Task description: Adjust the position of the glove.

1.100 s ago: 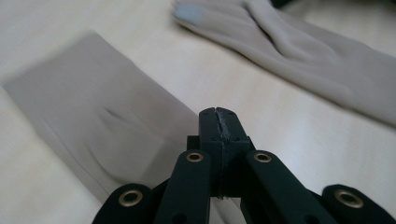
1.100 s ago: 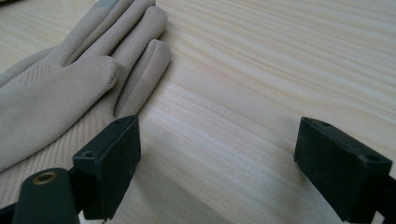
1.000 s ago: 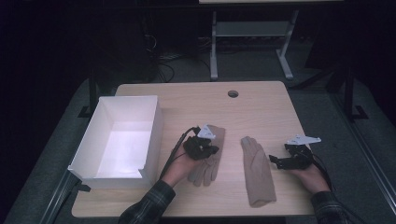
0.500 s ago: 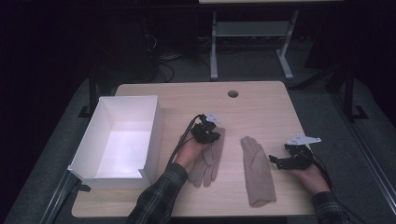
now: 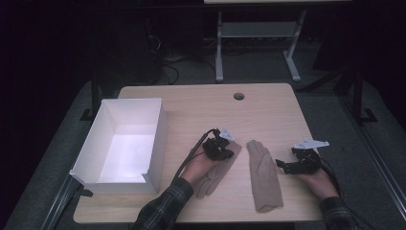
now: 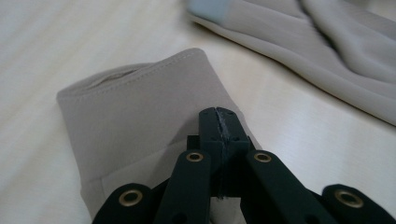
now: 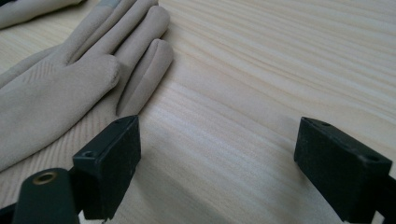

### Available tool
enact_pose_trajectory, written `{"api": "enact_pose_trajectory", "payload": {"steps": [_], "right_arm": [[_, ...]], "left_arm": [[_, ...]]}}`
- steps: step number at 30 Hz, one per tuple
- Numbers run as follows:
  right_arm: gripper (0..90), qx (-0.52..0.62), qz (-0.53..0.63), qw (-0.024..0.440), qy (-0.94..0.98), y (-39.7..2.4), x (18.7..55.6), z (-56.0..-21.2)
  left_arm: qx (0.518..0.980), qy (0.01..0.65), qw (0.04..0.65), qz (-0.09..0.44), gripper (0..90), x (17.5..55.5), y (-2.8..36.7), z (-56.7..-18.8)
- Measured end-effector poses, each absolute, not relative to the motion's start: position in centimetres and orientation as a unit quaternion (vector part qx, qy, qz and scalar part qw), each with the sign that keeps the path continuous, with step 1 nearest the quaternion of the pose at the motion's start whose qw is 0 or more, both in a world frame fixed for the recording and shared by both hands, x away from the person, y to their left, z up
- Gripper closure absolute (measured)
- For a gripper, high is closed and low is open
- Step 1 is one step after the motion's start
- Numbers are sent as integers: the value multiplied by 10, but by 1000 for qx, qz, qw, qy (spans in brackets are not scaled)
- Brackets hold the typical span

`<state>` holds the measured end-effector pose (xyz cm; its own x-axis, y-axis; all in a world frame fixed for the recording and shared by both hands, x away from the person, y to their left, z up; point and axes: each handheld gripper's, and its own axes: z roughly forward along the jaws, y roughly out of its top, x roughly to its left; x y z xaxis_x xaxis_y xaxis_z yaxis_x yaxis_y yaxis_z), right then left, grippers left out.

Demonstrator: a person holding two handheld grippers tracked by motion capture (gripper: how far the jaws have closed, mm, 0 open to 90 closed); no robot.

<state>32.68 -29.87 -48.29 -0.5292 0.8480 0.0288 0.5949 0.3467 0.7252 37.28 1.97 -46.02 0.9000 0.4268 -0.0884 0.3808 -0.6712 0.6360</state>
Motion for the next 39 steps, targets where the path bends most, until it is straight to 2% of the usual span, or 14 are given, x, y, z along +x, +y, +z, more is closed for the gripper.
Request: {"api": "enact_pose_trajectory", "payload": {"steps": [10,20,24,30,32,39], "right_arm": [[143,450,352,180,801,-299,327,-483],[143,450,351,180,801,-299,327,-483],[143,450,351,180,801,-299,327,-483],[143,450,352,180,801,-299,327,-483],[143,450,352,180,801,-299,327,-483],[143,452,351,179,800,-298,327,-483]], "left_arm": [[925,176,337,3,898,331,15,-459],[926,162,342,-7,897,293,27,-456],[912,183,367,16,897,290,46,-441],[888,249,384,52,898,287,86,-428],[878,286,379,56,898,281,101,-432],[878,319,351,61,898,262,116,-438]]}}
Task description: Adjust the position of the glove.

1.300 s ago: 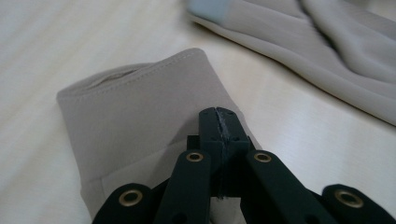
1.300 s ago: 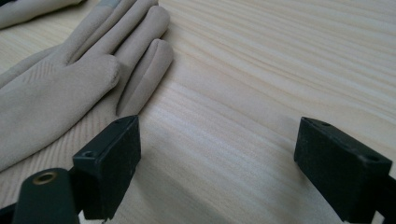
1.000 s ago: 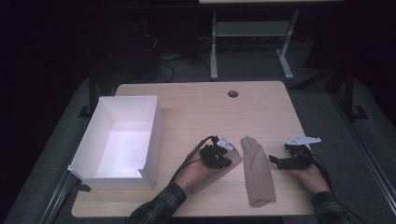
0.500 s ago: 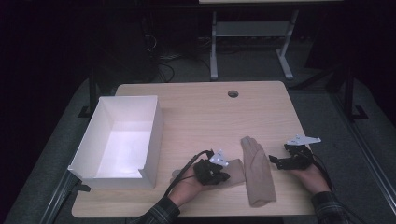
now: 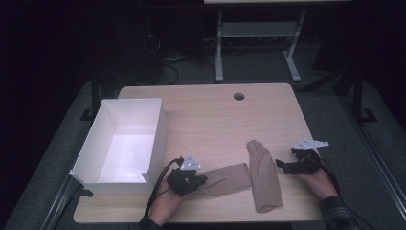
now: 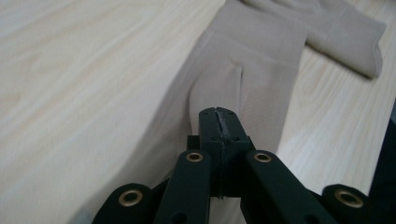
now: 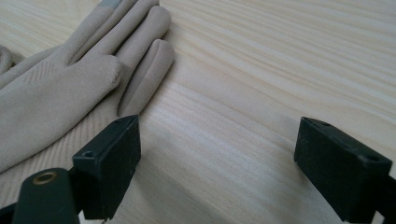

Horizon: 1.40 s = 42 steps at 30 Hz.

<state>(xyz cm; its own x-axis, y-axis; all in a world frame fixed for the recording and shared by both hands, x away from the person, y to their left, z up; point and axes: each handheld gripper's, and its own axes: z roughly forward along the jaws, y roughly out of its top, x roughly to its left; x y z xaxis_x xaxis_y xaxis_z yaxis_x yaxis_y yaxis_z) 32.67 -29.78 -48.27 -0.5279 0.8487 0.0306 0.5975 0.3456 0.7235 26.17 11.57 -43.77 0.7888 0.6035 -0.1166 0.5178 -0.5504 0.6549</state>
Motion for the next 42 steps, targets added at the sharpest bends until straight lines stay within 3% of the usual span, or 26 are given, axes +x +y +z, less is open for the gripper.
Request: {"api": "enact_pose_trajectory", "payload": {"steps": [10,22,36,42], "right_arm": [[143,452,352,178,800,-297,326,-483],[143,450,352,179,801,-297,326,-483],[143,448,352,179,802,-297,326,-483],[143,448,352,178,802,-297,326,-483]], "left_arm": [[886,329,315,84,899,275,106,-450],[885,334,300,120,899,322,96,-453],[881,328,311,138,898,401,78,-457],[874,326,337,129,898,403,76,-449]]}}
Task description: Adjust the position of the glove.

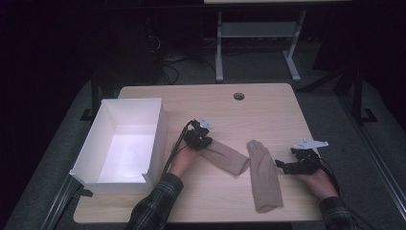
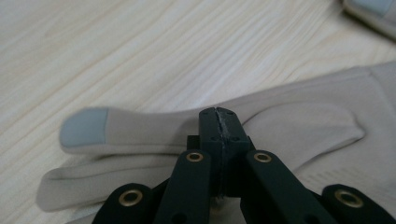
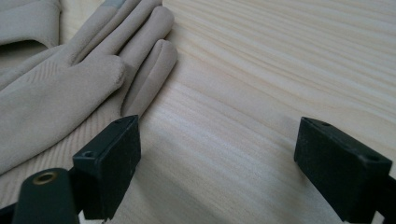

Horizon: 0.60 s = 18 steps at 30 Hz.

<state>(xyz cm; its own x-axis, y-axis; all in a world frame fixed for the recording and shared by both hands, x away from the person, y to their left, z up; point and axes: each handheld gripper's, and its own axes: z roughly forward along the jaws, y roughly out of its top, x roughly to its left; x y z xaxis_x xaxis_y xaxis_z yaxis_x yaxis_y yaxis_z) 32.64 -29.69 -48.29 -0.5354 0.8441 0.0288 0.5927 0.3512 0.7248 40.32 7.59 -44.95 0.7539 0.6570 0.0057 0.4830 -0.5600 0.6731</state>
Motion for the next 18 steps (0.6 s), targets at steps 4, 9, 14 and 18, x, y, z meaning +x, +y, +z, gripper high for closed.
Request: {"api": "enact_pose_trajectory", "payload": {"steps": [4,9,14,18], "right_arm": [[143,447,352,178,803,-297,326,-483],[143,447,352,178,803,-297,326,-483],[143,447,352,178,803,-297,327,-483],[143,446,352,178,803,-297,327,-483]], "left_arm": [[874,305,358,122,898,390,69,-441],[878,267,386,91,898,370,37,-436],[881,256,394,65,898,362,11,-446],[886,248,388,52,898,359,-1,-454]]}}
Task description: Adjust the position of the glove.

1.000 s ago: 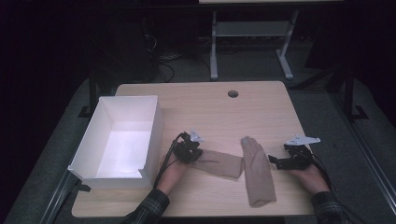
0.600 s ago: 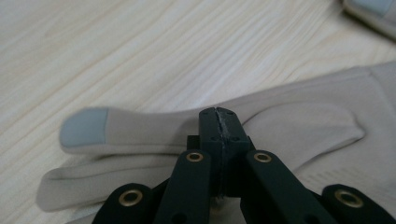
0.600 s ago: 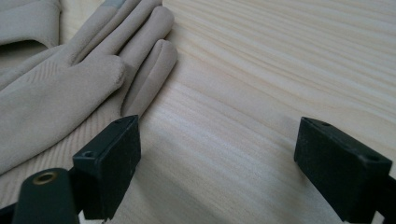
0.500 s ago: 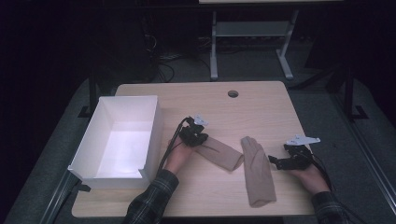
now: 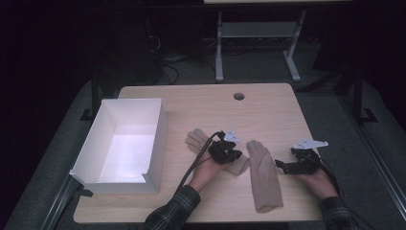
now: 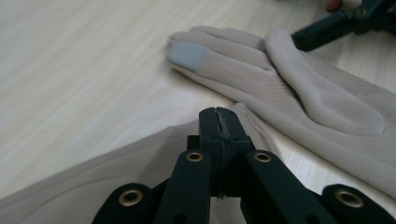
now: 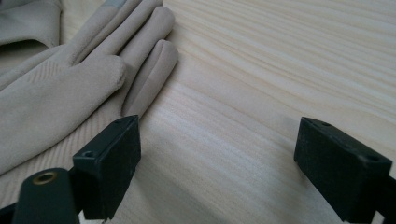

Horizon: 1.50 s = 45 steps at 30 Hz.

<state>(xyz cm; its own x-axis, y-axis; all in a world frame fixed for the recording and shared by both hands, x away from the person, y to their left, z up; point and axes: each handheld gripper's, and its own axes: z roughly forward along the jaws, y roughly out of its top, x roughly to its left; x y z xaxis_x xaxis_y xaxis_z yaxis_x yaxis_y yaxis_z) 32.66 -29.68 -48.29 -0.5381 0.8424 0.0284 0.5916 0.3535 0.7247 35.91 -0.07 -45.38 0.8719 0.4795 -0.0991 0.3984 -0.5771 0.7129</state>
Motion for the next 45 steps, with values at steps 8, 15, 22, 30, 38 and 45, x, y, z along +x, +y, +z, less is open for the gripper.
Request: {"api": "enact_pose_trajectory", "payload": {"steps": [8,15,22,30,38,45], "right_arm": [[143,447,352,177,803,-297,326,-483],[143,445,353,177,804,-297,327,-483],[143,445,353,178,804,-297,327,-483],[143,445,353,178,804,-297,327,-483],[143,446,352,178,804,-296,327,-483],[143,447,352,178,803,-296,327,-483]], "left_arm": [[903,231,362,35,898,346,-4,-464],[910,221,349,26,898,325,24,-461],[913,222,341,20,898,305,51,-459],[915,242,322,23,897,282,100,-455],[893,272,349,78,890,302,101,-438],[881,313,335,121,896,338,98,-444]]}}
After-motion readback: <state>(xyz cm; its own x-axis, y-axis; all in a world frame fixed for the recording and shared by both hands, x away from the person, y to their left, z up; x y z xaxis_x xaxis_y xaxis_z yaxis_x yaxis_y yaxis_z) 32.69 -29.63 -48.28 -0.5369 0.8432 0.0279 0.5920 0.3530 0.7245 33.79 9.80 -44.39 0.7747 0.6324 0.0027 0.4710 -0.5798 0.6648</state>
